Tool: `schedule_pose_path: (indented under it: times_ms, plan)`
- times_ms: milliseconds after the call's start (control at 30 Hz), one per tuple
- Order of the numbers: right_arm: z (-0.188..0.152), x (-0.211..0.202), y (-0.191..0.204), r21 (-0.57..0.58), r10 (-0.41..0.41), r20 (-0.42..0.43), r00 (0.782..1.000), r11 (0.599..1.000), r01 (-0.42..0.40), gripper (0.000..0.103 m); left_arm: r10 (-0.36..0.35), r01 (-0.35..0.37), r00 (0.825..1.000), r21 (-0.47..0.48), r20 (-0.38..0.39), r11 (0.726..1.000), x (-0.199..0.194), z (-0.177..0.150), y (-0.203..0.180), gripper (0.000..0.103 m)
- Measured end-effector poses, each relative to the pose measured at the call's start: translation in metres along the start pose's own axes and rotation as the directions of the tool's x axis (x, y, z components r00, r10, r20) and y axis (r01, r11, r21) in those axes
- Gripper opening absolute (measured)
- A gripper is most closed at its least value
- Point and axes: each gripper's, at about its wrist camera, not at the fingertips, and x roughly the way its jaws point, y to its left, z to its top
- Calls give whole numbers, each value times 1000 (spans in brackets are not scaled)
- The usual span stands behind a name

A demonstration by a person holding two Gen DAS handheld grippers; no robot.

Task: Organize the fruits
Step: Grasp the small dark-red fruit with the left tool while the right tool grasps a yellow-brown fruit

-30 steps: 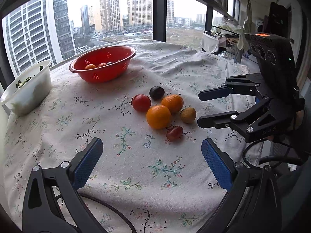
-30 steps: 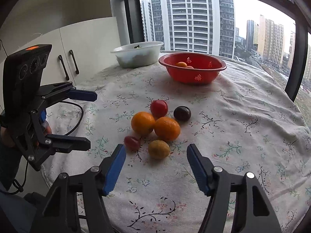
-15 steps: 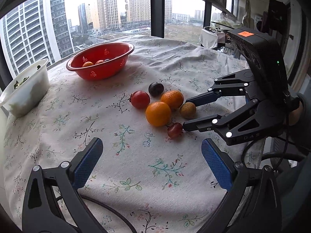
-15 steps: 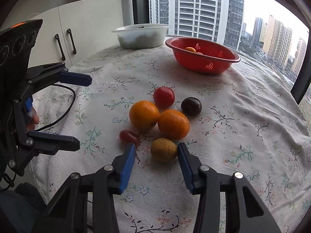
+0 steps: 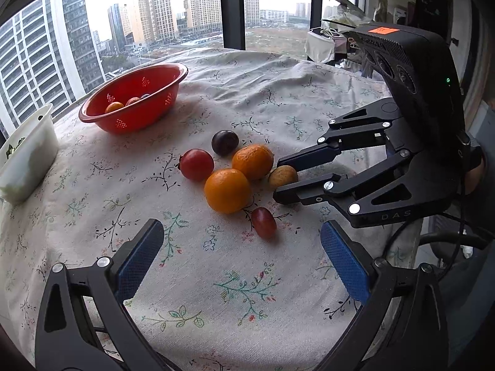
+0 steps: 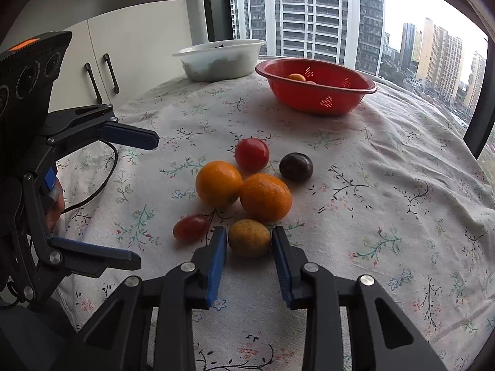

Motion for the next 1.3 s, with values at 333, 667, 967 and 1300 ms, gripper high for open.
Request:
schedule_pose_path:
  times_ms: [333, 667, 967, 1300]
  plan:
    - [-5, -10, -4, 7, -6, 23, 1000, 1000, 6, 31, -15, 16, 998, 10, -59, 1000, 19, 3, -8, 49]
    - [-12, -16, -11, 35, 2, 39, 999, 999, -3, 31, -13, 16, 995, 23, -95, 1000, 30, 2, -18, 31]
    - [-13, -17, -11, 35, 1, 39, 999, 999, -3, 31, -29, 31, 995, 20, -91, 999, 32, 5, -20, 19]
    - [-14, -17, -11, 35, 2, 43, 999, 999, -4, 31, -36, 37, 996, 9, -82, 999, 29, 3, -19, 19]
